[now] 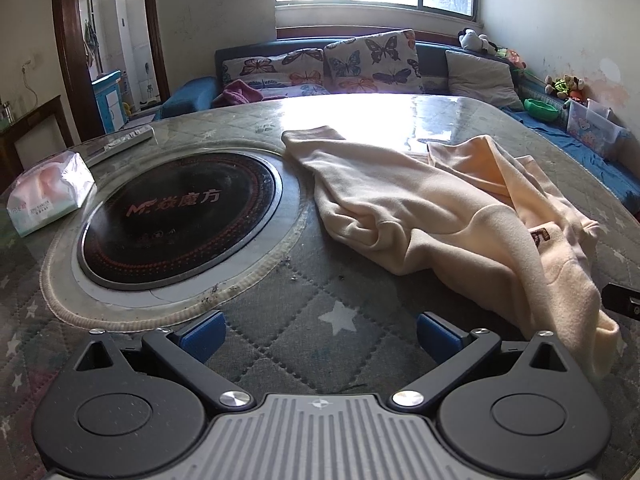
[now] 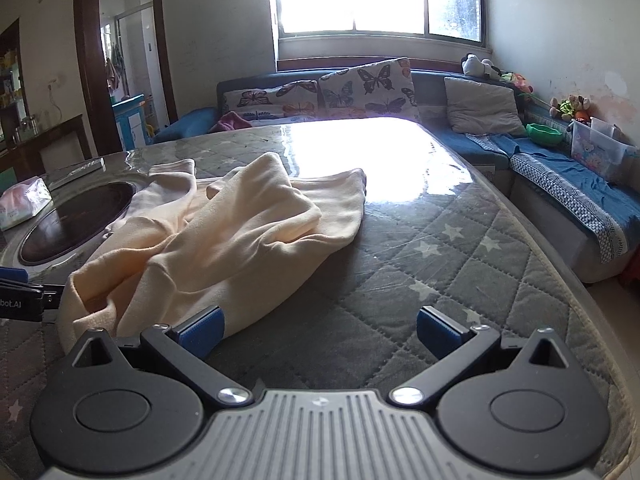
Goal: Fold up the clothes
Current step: 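Move both grippers open toward the crumpled cream sweatshirt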
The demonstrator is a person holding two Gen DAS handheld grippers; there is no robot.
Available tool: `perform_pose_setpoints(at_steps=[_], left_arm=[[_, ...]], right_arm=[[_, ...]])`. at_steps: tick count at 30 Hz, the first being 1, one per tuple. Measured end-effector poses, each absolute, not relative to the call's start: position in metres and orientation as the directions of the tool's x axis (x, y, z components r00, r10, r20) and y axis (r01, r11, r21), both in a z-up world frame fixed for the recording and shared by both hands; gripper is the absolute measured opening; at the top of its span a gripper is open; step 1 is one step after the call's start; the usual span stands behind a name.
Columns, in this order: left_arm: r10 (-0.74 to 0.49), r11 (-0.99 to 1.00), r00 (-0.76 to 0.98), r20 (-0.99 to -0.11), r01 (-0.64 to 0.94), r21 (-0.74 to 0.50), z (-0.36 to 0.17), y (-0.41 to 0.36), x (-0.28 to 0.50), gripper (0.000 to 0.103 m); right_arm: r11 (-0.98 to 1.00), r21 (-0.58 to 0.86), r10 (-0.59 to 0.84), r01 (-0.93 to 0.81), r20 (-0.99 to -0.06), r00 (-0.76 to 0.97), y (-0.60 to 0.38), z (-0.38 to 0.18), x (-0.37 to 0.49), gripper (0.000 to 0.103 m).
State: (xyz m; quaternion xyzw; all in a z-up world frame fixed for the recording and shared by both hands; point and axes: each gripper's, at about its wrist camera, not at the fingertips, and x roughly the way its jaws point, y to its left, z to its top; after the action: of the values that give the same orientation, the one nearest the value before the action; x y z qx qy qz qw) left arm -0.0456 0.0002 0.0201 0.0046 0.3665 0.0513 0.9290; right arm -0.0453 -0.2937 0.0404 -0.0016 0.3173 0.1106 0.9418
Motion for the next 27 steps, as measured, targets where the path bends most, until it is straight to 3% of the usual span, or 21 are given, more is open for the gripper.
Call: perform_pose_setpoints(at_steps=[27], left_arm=[[0.126, 0.992, 0.741, -0.659, -0.095, 0.083, 0.031, -0.007, -0.054, 0.103]], right_arm=[[0.964, 0.064, 0.244, -0.258, -0.595, 0.766, -0.280, 0.048, -0.059, 0.103]])
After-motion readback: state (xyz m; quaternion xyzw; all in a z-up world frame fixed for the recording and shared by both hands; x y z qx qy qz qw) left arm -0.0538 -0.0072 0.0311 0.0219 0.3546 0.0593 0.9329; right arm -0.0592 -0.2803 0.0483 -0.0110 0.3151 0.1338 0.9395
